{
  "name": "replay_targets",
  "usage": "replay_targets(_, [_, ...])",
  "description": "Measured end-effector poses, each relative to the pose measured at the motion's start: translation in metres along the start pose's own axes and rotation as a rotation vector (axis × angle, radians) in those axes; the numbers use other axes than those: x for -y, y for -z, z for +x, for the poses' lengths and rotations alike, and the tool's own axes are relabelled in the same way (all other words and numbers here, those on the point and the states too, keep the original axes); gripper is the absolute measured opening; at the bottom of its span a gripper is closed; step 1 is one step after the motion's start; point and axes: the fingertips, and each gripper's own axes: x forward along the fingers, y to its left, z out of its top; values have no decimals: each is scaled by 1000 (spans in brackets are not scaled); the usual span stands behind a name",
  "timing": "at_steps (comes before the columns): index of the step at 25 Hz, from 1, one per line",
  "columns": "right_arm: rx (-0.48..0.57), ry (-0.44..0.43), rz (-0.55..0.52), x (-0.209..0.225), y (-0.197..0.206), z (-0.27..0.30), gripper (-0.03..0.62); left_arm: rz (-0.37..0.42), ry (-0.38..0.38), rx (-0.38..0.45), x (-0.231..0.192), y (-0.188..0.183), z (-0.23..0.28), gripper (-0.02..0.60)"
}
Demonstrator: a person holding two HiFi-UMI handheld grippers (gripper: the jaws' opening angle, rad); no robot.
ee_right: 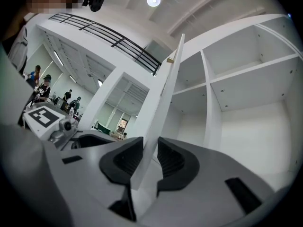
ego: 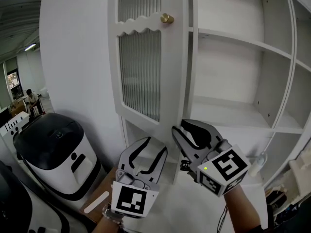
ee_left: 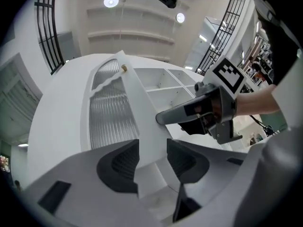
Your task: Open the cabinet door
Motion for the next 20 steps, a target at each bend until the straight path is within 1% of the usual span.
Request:
replay_targets(6, [13,-24,-4,-15,-6,-2,98,-17,-8,2,15,2,-10,169])
replay_targets(9, [19,-44,-5,-23,-9,-3,97,-28,-11,-10,18,5,-15,169])
replay_targets(16, [47,-85,-2,-34,-16,-6,97,-17,-32,-32,28,5,-18,174])
replay_targets(20, [51,-107,0,-44,-18,-8,95,-5,-57,-42,29,4,-21,175])
